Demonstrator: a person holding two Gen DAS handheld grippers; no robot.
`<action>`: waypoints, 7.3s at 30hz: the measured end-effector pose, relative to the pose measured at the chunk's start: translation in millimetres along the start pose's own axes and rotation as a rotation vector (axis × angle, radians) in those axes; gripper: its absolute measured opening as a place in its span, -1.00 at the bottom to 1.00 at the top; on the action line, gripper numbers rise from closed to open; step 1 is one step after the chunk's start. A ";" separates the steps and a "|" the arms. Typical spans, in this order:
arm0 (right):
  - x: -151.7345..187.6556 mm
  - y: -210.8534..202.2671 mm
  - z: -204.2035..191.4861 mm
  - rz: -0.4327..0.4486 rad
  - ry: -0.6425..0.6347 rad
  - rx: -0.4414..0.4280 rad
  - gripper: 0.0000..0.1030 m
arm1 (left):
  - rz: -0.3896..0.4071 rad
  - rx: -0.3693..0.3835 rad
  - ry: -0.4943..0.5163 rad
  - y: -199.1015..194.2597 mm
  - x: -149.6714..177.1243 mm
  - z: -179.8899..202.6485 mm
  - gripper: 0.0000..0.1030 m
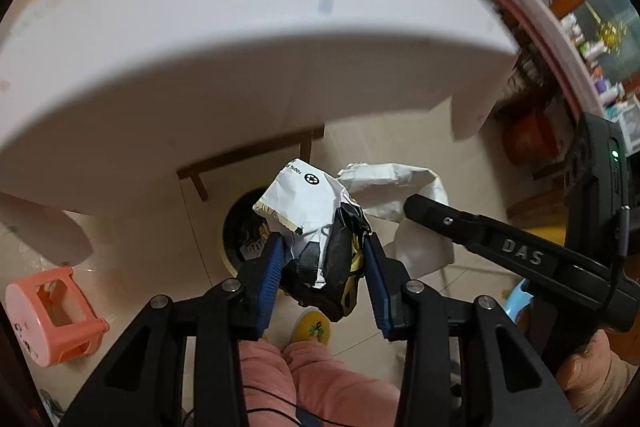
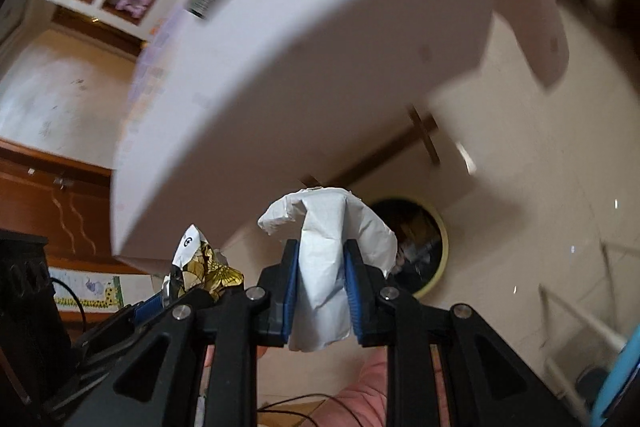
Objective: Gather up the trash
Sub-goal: 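Carry the crumpled wrapper and tissue with both grippers over the black bin, then open both grippers to drop the wrapper and tissue into the bin, then move both tools back over the table toward the remaining trash, then grasp the blue face mask with the right gripper, then grasp the white-silver snack wrapper with the left gripper while the right gripper holds the mask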
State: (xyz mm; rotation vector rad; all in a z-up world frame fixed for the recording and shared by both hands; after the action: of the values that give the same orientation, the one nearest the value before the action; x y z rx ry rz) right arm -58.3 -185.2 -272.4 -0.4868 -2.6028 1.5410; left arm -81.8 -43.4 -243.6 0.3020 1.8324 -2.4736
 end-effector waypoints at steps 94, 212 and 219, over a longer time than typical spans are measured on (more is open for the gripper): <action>-123.3 -210.4 -212.3 0.464 -0.342 0.182 -0.09 | 0.449 -0.045 0.044 -305.7 -212.6 -45.8 0.51; -426.4 -27.8 -249.1 0.218 -1.080 -0.161 -0.91 | 0.245 -0.343 -0.455 -10.2 -538.3 -140.2 -0.85; -385.4 -33.3 -271.0 0.203 -1.148 -0.186 -0.91 | 0.291 -0.347 -0.484 -58.7 -482.9 -150.6 -0.85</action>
State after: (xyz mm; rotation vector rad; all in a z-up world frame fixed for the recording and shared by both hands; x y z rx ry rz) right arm 360.0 -91.0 -74.3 0.2651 -3.6047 2.0664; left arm 401.5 80.2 -141.2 -0.0452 1.8010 -1.7962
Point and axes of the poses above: each gripper's, at about its wrist camera, not at the fingertips, and y roughly the way its jaws point, z to its right, x to its underside, the point moved 5 cm from there along y, roughly the way its jaws point, and after that the axes turned 2 degrees about -z, right-handed, at the moved point
